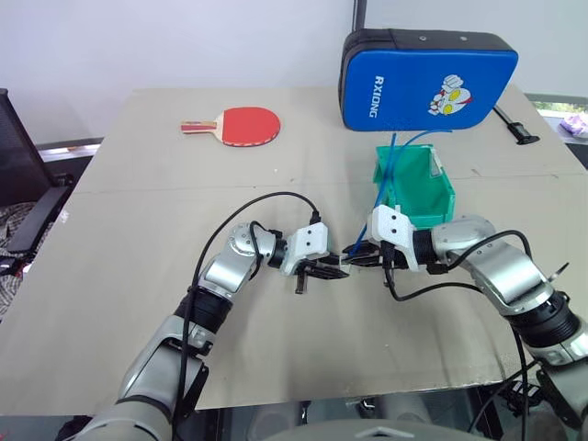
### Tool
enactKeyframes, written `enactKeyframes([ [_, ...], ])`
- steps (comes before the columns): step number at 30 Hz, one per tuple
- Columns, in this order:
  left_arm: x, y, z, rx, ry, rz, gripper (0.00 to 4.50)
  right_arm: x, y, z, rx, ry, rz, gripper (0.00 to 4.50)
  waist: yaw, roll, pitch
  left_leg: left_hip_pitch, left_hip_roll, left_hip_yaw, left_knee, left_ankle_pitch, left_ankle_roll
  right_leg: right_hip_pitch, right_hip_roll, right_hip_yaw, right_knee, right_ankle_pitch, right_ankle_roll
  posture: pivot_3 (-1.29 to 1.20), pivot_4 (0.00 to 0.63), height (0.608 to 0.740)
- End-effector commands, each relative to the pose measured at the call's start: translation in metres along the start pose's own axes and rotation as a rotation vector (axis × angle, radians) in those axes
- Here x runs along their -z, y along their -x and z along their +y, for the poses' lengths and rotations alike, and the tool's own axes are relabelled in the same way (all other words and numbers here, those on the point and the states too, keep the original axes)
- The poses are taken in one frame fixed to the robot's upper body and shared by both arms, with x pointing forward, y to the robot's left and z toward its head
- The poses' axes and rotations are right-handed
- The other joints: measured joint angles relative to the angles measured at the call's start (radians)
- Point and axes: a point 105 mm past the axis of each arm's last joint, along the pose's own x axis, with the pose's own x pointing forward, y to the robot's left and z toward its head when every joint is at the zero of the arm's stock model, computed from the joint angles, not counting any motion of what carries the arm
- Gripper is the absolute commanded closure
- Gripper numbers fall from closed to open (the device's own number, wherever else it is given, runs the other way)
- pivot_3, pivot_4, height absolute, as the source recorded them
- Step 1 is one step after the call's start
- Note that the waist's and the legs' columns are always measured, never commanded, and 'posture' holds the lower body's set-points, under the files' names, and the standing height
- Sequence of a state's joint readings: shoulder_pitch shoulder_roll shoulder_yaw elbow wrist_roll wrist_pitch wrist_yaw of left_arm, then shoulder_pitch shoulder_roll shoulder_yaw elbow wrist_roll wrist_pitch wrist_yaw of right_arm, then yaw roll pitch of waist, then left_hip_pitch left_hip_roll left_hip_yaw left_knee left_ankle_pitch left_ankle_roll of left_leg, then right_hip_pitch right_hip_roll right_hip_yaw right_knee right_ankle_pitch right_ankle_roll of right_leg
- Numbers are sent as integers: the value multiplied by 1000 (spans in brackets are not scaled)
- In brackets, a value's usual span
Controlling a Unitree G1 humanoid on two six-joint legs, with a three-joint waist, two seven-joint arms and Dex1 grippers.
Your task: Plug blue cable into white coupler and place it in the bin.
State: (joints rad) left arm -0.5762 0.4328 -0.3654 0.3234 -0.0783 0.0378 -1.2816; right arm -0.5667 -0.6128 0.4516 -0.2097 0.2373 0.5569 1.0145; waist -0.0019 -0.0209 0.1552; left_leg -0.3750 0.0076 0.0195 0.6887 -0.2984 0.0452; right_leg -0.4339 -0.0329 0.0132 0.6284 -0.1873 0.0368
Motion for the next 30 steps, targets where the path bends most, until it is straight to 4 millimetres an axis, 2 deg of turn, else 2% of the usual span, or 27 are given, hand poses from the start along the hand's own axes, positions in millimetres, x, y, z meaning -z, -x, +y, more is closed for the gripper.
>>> enactKeyframes([
  [1,-15,-3,-1,4,-63,-32,3991,39,-13,15,-82,-108,143,4500,0,0,-1,0,0,0,0,0,0,0,0,0,0,0,0,0,150,740],
  [7,-15,-4,-2,-1,-70,-33,3991,31,-23,18,-126,-138,119,4500,-7,0,-4,1,1,0,0,0,0,1,0,0,0,0,0,0,150,740],
  [10,-16,-5,-2,-5,-69,-37,3991,40,-27,24,-157,-155,153,4500,-9,0,-4,5,1,0,0,0,0,4,0,0,0,0,0,0,150,740],
  [17,-16,-6,-3,-13,-68,-37,3991,65,-35,37,-175,-318,171,4500,-12,0,-13,15,3,1,-3,0,0,12,0,1,-1,-2,-3,0,150,740],
  [23,-20,-10,-5,-12,-80,-38,3991,65,-42,36,-187,-339,188,4500,-13,0,-22,17,3,1,-3,0,0,14,1,1,-1,-3,-4,0,150,740],
  [30,-20,-11,-3,-25,-76,-35,3991,78,-50,47,-227,-354,231,4500,-15,1,-23,27,4,1,-6,0,0,22,1,2,-1,-6,0,0,150,740],
])
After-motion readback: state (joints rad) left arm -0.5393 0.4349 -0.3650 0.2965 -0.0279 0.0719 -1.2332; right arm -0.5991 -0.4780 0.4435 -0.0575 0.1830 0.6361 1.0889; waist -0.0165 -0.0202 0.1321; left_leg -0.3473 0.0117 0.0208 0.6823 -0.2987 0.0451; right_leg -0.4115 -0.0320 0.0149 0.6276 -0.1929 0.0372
